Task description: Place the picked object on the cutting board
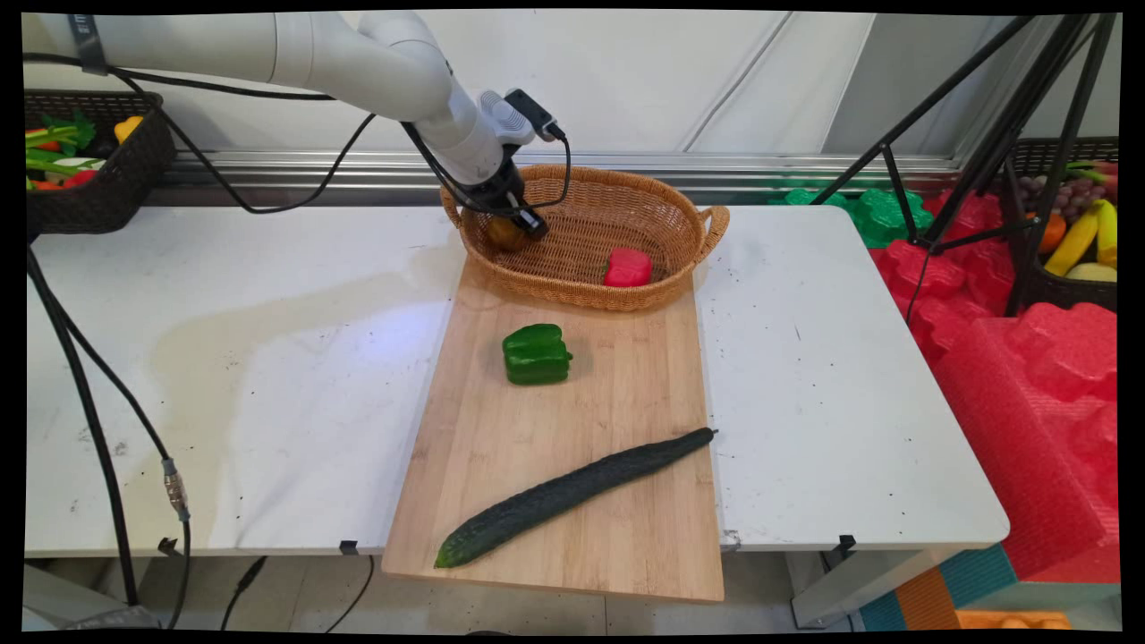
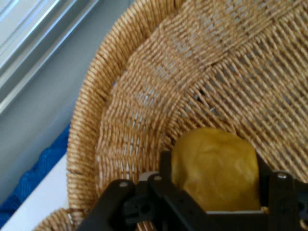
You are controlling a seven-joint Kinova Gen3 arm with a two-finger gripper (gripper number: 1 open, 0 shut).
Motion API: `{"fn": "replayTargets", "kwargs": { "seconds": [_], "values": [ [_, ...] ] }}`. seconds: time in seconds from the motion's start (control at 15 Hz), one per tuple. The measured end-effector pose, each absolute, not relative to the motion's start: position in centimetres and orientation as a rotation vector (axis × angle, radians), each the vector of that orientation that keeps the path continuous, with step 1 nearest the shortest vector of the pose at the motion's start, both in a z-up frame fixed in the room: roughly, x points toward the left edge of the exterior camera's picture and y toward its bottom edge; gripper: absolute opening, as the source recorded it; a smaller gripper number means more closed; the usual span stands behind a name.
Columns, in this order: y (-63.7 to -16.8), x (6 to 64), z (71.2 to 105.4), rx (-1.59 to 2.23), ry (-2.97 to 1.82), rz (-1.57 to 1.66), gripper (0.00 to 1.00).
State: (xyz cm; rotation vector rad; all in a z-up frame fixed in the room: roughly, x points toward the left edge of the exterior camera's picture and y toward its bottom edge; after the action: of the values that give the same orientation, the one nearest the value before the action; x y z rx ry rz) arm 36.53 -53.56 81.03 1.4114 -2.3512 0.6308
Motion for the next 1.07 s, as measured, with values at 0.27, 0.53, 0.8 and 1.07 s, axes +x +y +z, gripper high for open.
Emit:
{"fn": "replayTargets", "kwargs": {
  "seconds": [0.27, 0.53, 0.8, 1.07],
  "values": [
    [-53.1, 36.6, 82.5, 1.373, -2.313, 0.673, 0.00],
    [-51.9, 36.6, 85.1, 1.331, -2.280, 0.716, 0.00],
    [-49.5, 36.3, 89.4, 1.272, -2.232, 0.766, 0.00],
    [-45.6, 35.7, 93.6, 1.206, -2.193, 0.781, 0.00]
  ]
}}
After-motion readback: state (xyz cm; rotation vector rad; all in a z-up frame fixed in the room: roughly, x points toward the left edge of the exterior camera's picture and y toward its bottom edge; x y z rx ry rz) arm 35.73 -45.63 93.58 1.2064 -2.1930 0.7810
